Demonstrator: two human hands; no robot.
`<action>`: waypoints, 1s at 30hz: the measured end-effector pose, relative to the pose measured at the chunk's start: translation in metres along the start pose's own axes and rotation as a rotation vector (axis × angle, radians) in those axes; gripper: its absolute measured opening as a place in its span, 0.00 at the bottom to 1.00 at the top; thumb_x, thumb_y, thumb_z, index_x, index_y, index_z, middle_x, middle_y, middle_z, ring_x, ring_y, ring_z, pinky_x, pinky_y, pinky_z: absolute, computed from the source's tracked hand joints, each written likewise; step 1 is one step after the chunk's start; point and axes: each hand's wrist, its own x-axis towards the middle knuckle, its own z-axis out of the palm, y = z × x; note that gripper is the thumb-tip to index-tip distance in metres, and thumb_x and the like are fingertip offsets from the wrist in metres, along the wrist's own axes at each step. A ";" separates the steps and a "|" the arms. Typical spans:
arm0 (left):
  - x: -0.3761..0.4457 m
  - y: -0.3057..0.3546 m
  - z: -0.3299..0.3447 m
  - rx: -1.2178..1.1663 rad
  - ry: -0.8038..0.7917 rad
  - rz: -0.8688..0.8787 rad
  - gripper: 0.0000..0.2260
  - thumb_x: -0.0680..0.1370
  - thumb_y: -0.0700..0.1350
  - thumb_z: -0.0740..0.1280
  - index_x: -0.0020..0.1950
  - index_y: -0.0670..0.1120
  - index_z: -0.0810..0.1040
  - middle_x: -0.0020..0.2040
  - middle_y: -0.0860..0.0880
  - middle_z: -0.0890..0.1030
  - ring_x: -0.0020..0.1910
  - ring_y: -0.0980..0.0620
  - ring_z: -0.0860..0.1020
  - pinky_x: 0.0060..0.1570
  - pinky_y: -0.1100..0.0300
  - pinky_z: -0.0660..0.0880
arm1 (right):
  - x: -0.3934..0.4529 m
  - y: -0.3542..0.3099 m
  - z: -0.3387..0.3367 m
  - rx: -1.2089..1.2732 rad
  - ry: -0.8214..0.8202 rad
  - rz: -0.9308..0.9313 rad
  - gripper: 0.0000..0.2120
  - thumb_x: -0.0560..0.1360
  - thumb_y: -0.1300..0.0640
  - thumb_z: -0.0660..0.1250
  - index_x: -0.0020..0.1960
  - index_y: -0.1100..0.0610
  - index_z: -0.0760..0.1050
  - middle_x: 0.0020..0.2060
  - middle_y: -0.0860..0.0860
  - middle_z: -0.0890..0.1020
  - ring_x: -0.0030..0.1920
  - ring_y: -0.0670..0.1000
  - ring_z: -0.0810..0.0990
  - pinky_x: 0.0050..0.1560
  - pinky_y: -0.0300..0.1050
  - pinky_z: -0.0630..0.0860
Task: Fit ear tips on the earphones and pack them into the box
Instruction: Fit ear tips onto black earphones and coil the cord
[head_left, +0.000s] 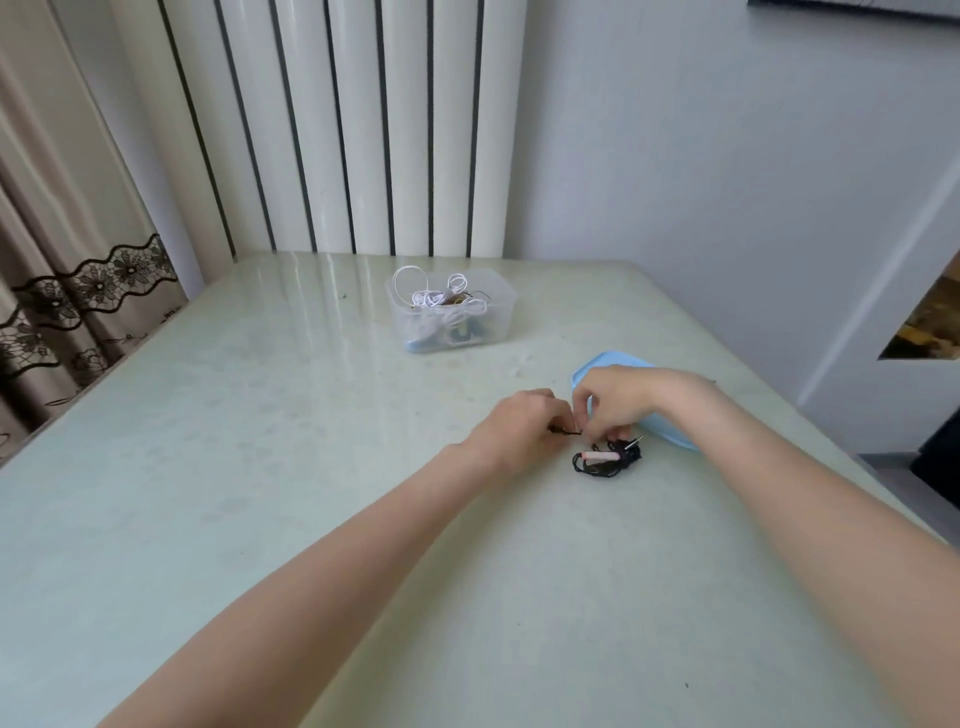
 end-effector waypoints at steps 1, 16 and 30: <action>-0.001 -0.003 -0.007 -0.036 0.020 -0.012 0.08 0.74 0.39 0.66 0.52 0.41 0.80 0.50 0.41 0.81 0.48 0.46 0.79 0.49 0.59 0.72 | -0.001 -0.004 0.000 0.093 -0.014 -0.023 0.06 0.70 0.60 0.70 0.38 0.55 0.74 0.32 0.52 0.79 0.27 0.46 0.77 0.32 0.35 0.73; -0.022 -0.064 -0.058 -0.947 0.310 -0.378 0.10 0.73 0.28 0.62 0.41 0.42 0.77 0.41 0.46 0.79 0.39 0.53 0.78 0.40 0.67 0.79 | 0.064 -0.036 0.006 0.320 0.534 -0.059 0.10 0.70 0.60 0.70 0.51 0.60 0.80 0.39 0.55 0.80 0.40 0.50 0.74 0.44 0.39 0.69; 0.002 -0.088 -0.055 -0.889 0.524 -0.385 0.08 0.71 0.39 0.72 0.48 0.46 0.78 0.42 0.53 0.78 0.35 0.63 0.78 0.41 0.73 0.72 | 0.080 -0.071 0.021 1.651 0.446 -0.364 0.07 0.73 0.71 0.62 0.43 0.63 0.77 0.29 0.51 0.81 0.32 0.45 0.80 0.38 0.33 0.78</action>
